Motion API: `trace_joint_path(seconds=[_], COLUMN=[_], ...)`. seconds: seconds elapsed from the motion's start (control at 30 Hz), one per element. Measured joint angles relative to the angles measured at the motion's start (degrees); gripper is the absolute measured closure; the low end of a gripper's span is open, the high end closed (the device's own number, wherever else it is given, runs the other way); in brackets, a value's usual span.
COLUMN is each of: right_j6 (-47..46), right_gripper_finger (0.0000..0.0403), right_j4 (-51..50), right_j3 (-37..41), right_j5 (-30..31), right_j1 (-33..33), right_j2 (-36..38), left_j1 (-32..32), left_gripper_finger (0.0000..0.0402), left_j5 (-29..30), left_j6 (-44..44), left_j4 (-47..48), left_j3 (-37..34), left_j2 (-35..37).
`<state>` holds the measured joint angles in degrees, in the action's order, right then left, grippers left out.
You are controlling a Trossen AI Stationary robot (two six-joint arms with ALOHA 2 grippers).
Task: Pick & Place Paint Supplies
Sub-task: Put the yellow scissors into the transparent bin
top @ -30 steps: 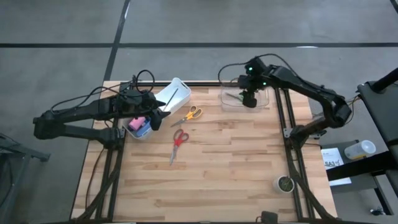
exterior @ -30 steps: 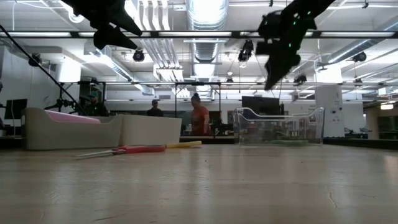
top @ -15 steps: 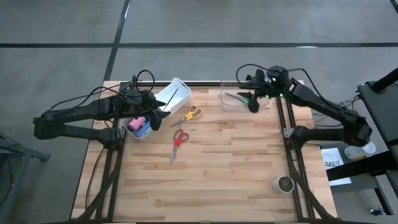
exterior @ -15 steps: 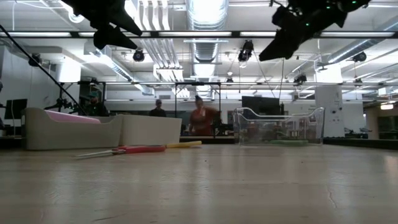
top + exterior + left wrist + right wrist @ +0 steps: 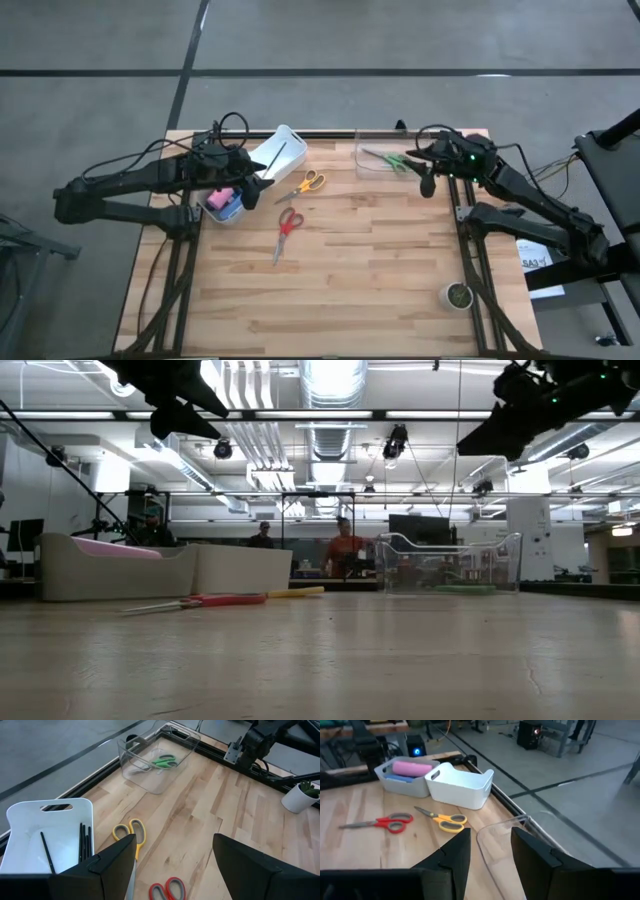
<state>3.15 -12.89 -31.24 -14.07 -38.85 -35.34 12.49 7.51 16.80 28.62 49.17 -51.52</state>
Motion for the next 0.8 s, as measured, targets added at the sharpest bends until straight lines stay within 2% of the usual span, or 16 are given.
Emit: trace_joint_path(seconds=[0.17,0.37,0.8], right_j6=[-6.29,-5.76,-5.76], right_gripper_finger=[0.0266,0.0266,0.0266], right_j4=[0.1,0.04,-0.13], right_j3=[3.56,5.72,5.55], right_j5=[0.09,0.12,0.12], right_j1=[0.0,0.0,0.0], right_j2=[5.41,9.35,10.14], left_j1=[0.0,0.0,0.0], left_gripper_finger=[0.013,0.013,0.013], left_j5=[-0.02,0.0,0.0], left_j6=[0.02,0.02,0.01], left_j4=[0.0,-0.01,0.0], left_j3=[0.0,-0.01,-0.01], left_j2=[0.0,0.0,0.0])
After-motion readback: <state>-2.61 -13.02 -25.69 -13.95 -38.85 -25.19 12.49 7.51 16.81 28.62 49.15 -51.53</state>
